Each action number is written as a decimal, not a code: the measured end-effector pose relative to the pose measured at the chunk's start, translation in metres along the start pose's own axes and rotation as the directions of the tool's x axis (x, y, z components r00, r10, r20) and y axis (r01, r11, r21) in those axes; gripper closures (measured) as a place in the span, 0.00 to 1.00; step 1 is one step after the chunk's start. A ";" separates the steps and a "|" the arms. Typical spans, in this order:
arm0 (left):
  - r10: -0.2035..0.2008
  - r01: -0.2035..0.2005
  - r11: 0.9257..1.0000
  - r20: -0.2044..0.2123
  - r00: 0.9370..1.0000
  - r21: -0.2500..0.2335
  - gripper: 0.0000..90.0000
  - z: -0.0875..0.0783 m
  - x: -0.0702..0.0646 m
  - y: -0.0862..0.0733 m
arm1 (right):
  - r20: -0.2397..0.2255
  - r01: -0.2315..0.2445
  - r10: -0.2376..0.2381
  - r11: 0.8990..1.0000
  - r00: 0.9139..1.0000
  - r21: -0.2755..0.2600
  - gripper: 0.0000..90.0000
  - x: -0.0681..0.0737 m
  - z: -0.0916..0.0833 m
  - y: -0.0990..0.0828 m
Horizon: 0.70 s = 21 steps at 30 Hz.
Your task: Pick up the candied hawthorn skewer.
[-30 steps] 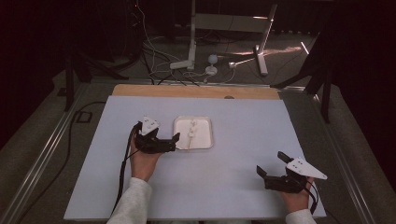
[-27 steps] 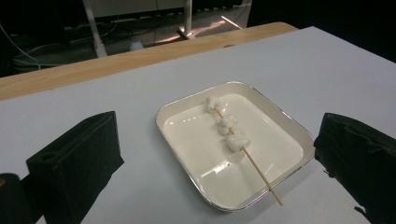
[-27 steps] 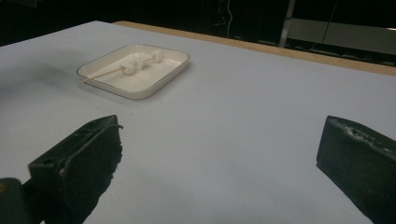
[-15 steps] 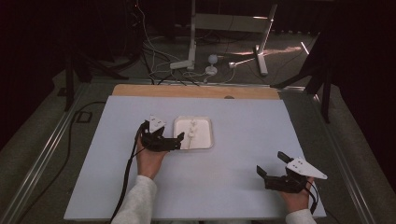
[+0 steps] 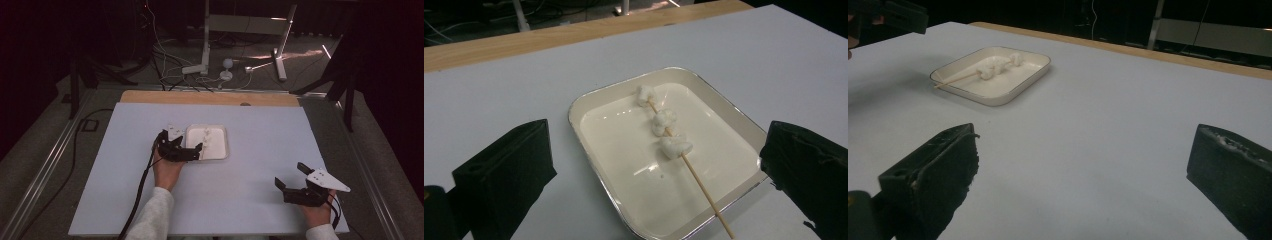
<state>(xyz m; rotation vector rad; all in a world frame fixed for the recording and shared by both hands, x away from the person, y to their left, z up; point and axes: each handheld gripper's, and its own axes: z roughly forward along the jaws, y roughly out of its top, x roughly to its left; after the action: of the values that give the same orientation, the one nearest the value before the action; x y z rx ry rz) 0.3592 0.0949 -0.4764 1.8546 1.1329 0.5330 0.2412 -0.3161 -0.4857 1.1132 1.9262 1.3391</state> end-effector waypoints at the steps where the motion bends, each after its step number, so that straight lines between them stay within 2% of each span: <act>1: -0.001 0.001 1.000 0.001 1.000 0.003 0.01 0.001 0.000 0.000 | 0.000 0.000 0.000 1.000 1.000 0.001 0.00 0.000 0.000 0.000; 21: -0.006 0.006 0.998 0.006 1.000 0.067 0.01 0.027 -0.010 -0.010 | -0.002 0.001 -0.001 1.000 1.000 0.007 0.00 0.000 0.001 0.000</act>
<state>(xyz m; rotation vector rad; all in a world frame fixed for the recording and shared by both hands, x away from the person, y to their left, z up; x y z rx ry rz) 0.3689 0.0756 -0.4981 1.9079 1.1646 0.4908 0.2417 -0.3159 -0.4863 1.1148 1.9343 1.3346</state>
